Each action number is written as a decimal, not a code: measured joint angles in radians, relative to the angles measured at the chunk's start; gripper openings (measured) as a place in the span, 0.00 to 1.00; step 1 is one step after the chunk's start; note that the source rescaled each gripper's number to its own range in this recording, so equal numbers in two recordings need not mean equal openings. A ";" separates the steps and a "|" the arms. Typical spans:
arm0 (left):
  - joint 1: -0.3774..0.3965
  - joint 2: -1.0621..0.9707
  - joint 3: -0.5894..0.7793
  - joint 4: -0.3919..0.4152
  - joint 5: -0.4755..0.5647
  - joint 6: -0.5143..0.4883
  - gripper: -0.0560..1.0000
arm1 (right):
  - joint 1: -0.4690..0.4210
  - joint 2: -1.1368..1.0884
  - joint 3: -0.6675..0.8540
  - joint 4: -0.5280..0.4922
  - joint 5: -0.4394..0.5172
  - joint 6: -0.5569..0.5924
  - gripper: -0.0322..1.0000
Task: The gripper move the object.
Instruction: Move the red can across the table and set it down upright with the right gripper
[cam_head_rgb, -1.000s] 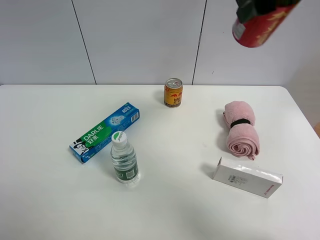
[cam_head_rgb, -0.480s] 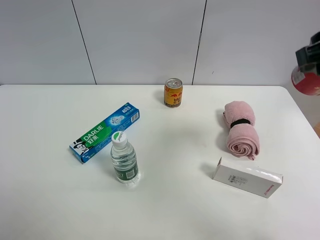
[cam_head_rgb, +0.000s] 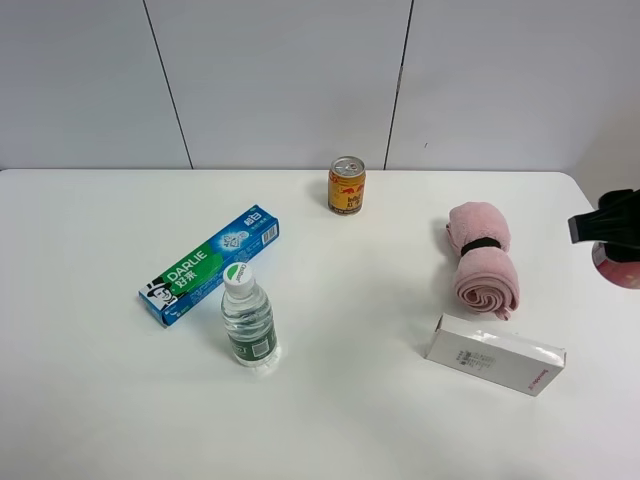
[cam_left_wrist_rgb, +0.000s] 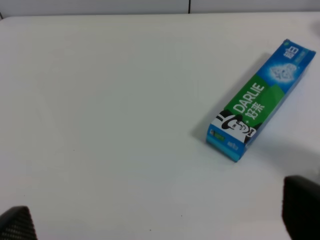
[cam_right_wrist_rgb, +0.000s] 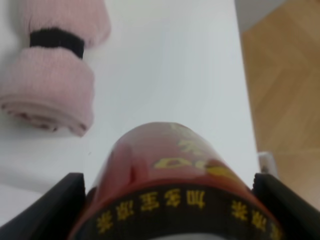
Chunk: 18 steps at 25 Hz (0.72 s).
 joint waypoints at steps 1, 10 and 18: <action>0.000 0.000 0.000 0.000 0.000 0.000 1.00 | 0.000 0.000 0.004 0.015 -0.009 0.004 0.03; 0.000 0.000 0.000 0.000 0.000 0.000 1.00 | 0.000 0.000 0.004 0.081 -0.048 0.010 0.03; 0.000 0.000 0.000 0.000 0.000 0.000 1.00 | 0.000 0.000 0.004 0.119 -0.048 0.009 0.03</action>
